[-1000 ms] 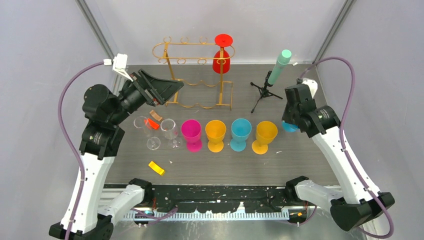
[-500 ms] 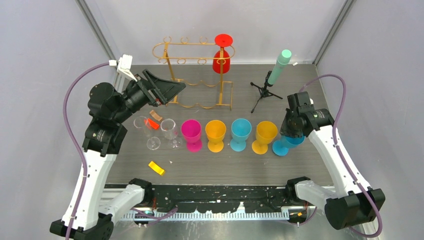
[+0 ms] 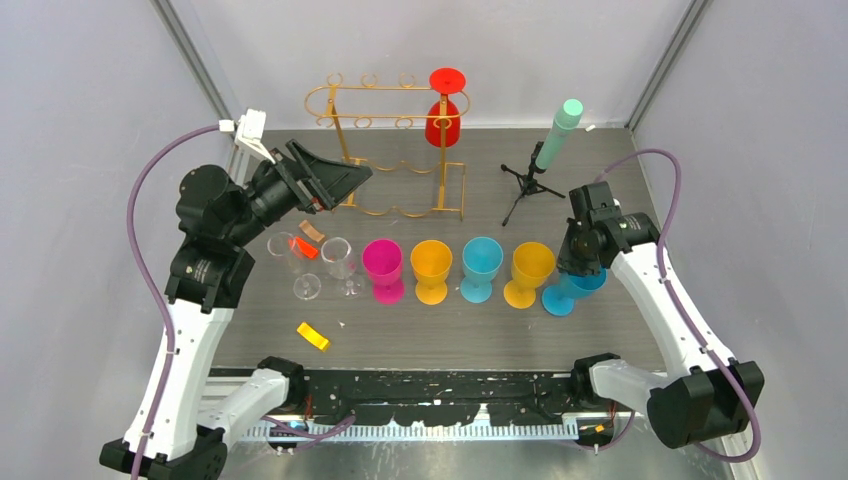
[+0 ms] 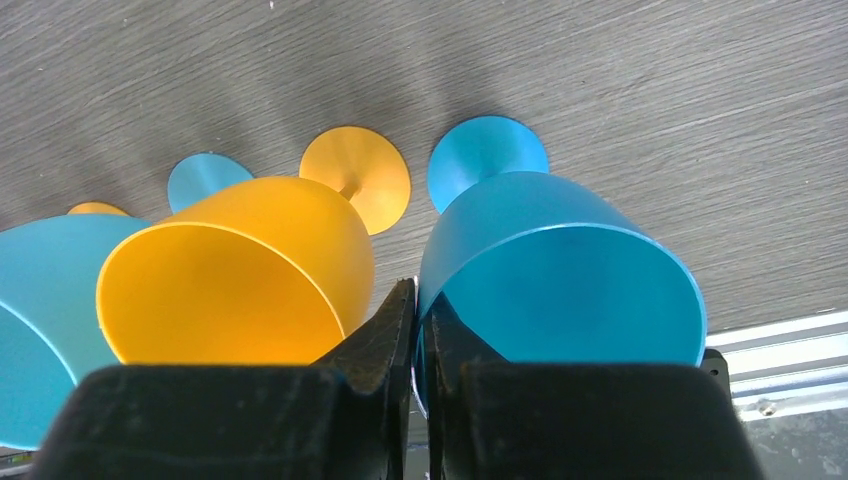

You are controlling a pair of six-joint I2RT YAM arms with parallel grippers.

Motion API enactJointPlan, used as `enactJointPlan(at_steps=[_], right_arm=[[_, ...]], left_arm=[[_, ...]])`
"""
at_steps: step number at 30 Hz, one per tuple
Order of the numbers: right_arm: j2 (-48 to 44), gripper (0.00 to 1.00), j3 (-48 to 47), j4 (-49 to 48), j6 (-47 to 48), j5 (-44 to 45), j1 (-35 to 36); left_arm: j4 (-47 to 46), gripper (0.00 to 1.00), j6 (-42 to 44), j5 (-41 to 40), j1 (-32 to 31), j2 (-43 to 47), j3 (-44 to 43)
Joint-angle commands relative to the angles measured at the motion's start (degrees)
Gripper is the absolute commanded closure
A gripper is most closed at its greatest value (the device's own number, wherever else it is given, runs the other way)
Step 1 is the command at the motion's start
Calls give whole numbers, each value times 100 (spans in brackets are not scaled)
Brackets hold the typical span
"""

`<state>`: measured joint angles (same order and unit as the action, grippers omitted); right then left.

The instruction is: Take the wine glass off the wine glass rack

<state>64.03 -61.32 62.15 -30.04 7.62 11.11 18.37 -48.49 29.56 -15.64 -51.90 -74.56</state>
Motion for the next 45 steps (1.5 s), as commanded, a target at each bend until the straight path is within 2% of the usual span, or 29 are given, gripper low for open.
enactJointPlan(at_steps=[1,8,12,18,24,28,31,33,37,40,45], right_arm=[[35,86,-40,-187,69,-4,-26],[48,64,-195,-204,187,6,-26],[-23,59,-396,-116,200,25,-26],[-341,58,-743,-13,212,20,-31],[-795,59,-900,-181,248,252,-28],[-1066,65,-926,-325,245,481,-29],[-1239,65,-909,-472,288,415,-30],[-1322,68,-835,-642,270,226,-30],[-1416,75,-592,-997,140,-174,-30],[-1405,78,-494,-1097,-22,-500,-28],[-1409,79,-270,-1497,-292,-1196,-23]], left_arm=[[-115,0,205,10,-7,54,12],[-87,0,314,-102,-5,9,7],[11,0,370,-271,-5,-122,-95],[-70,0,335,-522,-9,-516,-380],[-288,6,-5,-737,-9,-1121,-792],[-626,15,-211,-1024,-212,-1600,-999],[-753,22,-238,-1374,-493,-2078,-1384],[-856,31,-313,-1592,-624,-2470,-1702],[-866,41,-412,-2353,-771,-3154,-2379],[-687,43,-556,-2794,-814,-3725,-2838],[-727,34,-871,-3480,-925,-4334,-3139]])
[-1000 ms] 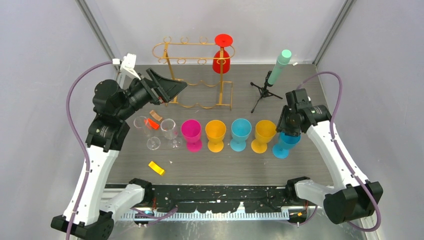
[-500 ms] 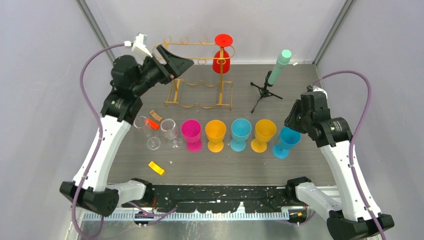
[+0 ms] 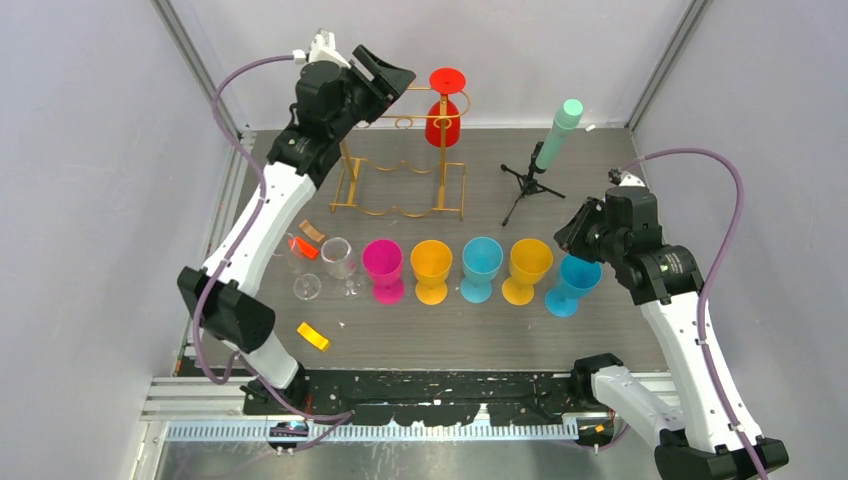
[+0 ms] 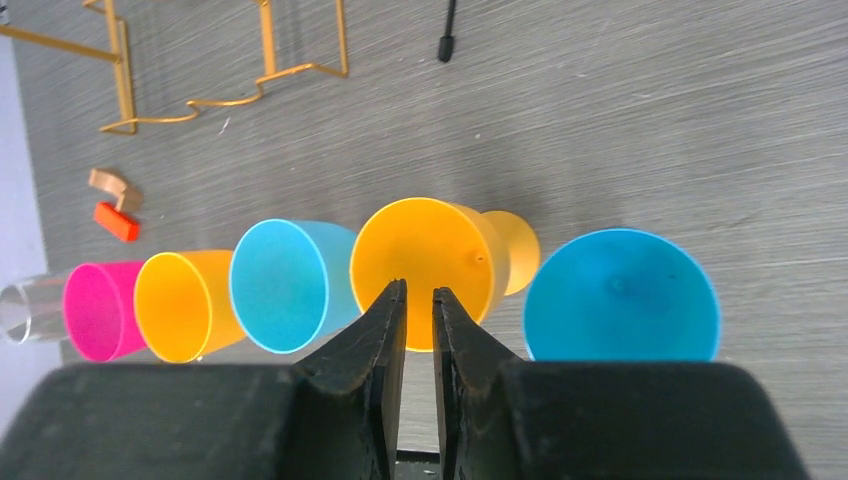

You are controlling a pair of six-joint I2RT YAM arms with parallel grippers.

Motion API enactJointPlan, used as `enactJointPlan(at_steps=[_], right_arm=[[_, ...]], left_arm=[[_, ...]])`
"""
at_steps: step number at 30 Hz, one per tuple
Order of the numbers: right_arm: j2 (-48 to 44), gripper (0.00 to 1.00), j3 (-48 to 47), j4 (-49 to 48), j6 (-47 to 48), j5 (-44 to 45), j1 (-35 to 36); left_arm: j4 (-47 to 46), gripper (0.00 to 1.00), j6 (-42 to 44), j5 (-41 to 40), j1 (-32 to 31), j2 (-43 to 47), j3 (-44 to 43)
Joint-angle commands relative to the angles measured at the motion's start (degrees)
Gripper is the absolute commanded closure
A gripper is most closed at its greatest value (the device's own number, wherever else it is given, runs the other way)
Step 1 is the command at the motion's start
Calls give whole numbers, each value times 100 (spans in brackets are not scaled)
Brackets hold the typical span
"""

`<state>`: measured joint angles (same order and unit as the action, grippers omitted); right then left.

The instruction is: Take the wine glass off the wine glass rack

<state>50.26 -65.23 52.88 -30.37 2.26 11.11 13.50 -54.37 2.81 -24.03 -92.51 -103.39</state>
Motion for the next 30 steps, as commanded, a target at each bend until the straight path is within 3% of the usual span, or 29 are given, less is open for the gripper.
enactJointPlan(at_steps=[1,8,13,22,27,30], right_arm=[[-16,79,123,-596,-268,-698,-27],[-32,78,95,-753,-253,-1007,-28],[-26,78,42,-748,-244,-1046,-30],[-127,78,96,-809,-419,-1248,-30],[-90,77,125,-808,-428,-1234,-23],[-98,77,95,-913,-423,-1428,-30]], left_arm=[[-254,33,-309,-868,-104,-402,-328],[-232,31,-585,-614,-150,-1345,-1170],[-86,36,-709,-825,-228,-1809,-1663],[985,36,-380,-1048,-296,-2592,-3133],[927,35,-230,-1194,-352,-2555,-2915],[938,41,-241,-1071,-395,-2659,-3013]])
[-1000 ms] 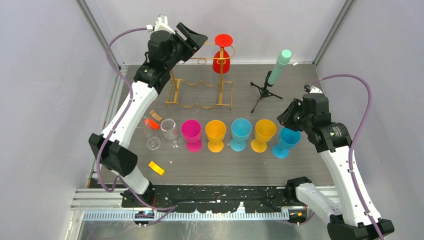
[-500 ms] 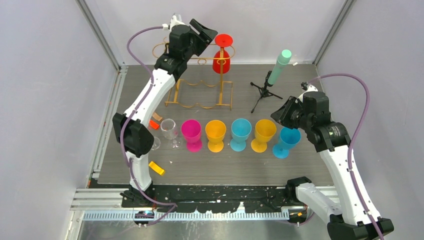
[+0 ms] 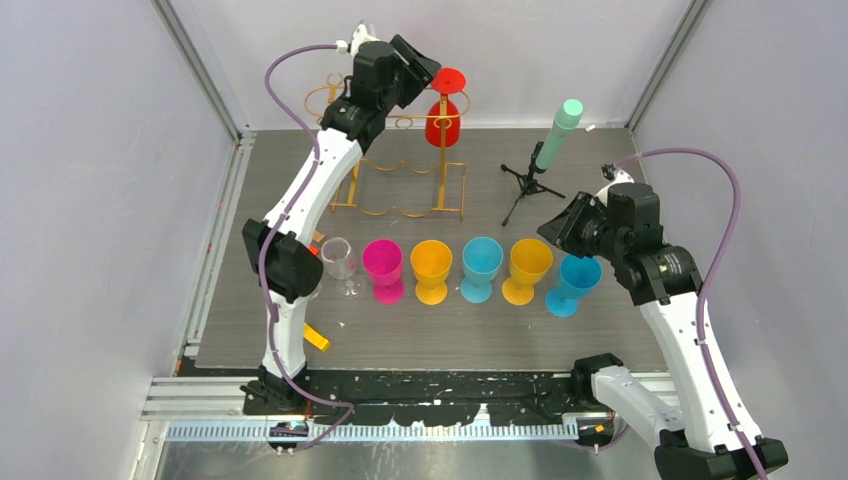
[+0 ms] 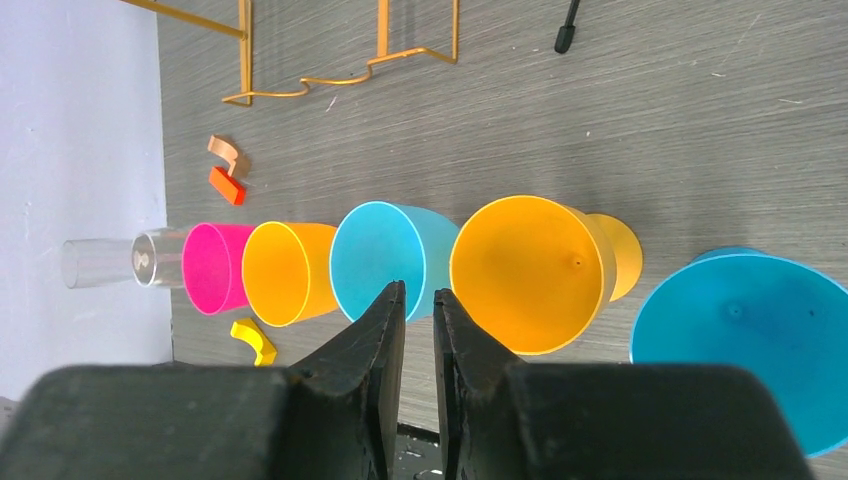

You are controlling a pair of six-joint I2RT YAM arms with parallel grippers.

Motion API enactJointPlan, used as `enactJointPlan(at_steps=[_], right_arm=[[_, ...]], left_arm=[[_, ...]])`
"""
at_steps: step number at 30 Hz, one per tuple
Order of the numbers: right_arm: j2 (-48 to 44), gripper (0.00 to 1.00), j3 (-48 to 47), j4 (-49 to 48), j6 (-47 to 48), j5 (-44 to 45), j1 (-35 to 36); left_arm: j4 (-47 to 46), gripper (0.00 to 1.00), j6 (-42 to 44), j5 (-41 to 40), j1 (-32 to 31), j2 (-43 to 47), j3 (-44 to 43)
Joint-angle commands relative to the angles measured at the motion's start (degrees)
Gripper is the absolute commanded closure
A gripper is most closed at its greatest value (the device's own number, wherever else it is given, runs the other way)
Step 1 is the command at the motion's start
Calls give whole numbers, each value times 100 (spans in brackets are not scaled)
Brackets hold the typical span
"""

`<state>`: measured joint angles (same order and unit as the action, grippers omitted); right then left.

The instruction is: Take the wine glass off the wine glass rack

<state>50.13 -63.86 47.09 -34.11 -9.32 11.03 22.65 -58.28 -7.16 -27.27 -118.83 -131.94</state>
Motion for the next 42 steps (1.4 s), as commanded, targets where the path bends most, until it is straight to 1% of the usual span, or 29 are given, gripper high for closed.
enactJointPlan(at_steps=[1,3,6,9,12,16,18,23,26,27,29,30,33,38,42], right_arm=[[-122,77,-42,-373,-69,-310,-22],[-186,77,-40,-479,-98,-382,-26],[-231,76,-42,-514,-98,-347,-21],[-257,76,-15,-508,-78,-379,-15],[-270,76,0,-514,-61,-425,-21],[-334,76,-4,-509,-77,-404,-22],[-382,76,-4,-509,-44,-395,-22],[-422,76,-79,-442,77,-311,-22],[-462,76,-102,-414,88,-274,-21],[-465,76,-94,-412,88,-269,-21],[-487,76,-92,-408,88,-245,-22],[-498,76,-88,-401,88,-232,-22],[-514,76,-61,-397,95,-193,-22],[-467,76,-65,-401,101,-152,-21],[-445,76,-74,-394,110,-137,-21]], left_arm=[[83,44,138,-41,-81,-73,-240],[165,47,116,-27,-94,-118,-341],[164,48,-23,17,-95,-138,-344],[47,49,-312,237,-95,-167,-295],[-132,52,-589,306,-95,-159,-222],[-96,58,-844,271,-86,-159,-208],[-154,62,-1028,217,-86,-120,-85],[-653,71,-1574,198,-86,-36,492],[-782,74,-1739,181,-86,-51,571],[-799,76,-1782,173,-86,-60,577],[-881,84,-1824,131,-86,-27,653],[-934,85,-1827,91,-86,8,712],[-1093,99,-1836,29,-86,125,882],[-1288,100,-1790,3,-86,290,1007],[-1269,100,-1633,-93,-86,297,762]])
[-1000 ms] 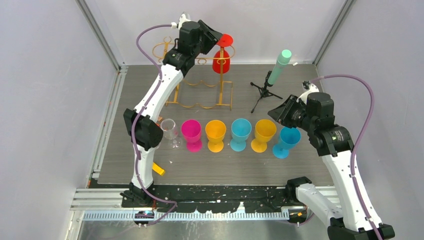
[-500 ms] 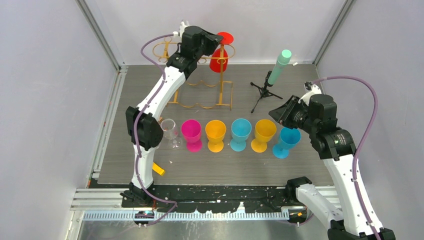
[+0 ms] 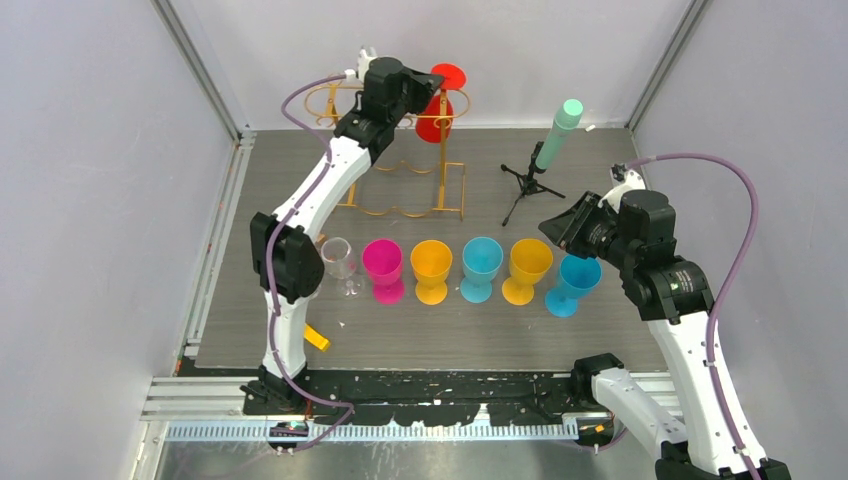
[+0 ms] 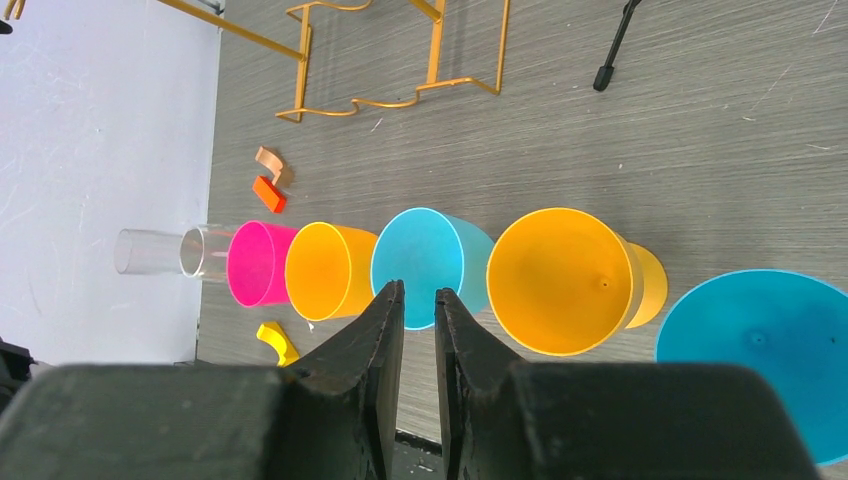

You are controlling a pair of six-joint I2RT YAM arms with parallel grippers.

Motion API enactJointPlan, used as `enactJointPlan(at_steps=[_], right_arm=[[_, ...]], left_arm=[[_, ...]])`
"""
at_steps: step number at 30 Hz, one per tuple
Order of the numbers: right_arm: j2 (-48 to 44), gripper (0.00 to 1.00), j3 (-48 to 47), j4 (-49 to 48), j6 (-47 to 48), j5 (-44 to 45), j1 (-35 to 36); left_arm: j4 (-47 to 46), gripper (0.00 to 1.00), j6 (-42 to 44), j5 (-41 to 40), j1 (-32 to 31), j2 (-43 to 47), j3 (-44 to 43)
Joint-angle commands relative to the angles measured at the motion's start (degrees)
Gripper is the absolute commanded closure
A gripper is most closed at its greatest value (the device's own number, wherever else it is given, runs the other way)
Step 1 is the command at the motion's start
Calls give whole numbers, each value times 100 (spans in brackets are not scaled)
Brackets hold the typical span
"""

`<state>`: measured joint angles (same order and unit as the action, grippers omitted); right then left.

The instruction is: Take the wine glass off the wine glass rack

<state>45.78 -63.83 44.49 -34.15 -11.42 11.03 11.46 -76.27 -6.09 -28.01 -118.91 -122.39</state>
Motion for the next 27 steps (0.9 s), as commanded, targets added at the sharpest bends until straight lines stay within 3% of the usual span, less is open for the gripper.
enactJointPlan(at_steps=[1,13,27], right_arm=[[-4,76,-83,-138,117,79,-17],[54,76,-103,-138,122,156,-18],[45,76,-129,-137,196,227,-22]], left_arm=[[-121,100,222,-214,-12,281,-291],[21,100,463,-357,-3,-374,-1476],[-590,100,316,-273,158,-523,-1191]])
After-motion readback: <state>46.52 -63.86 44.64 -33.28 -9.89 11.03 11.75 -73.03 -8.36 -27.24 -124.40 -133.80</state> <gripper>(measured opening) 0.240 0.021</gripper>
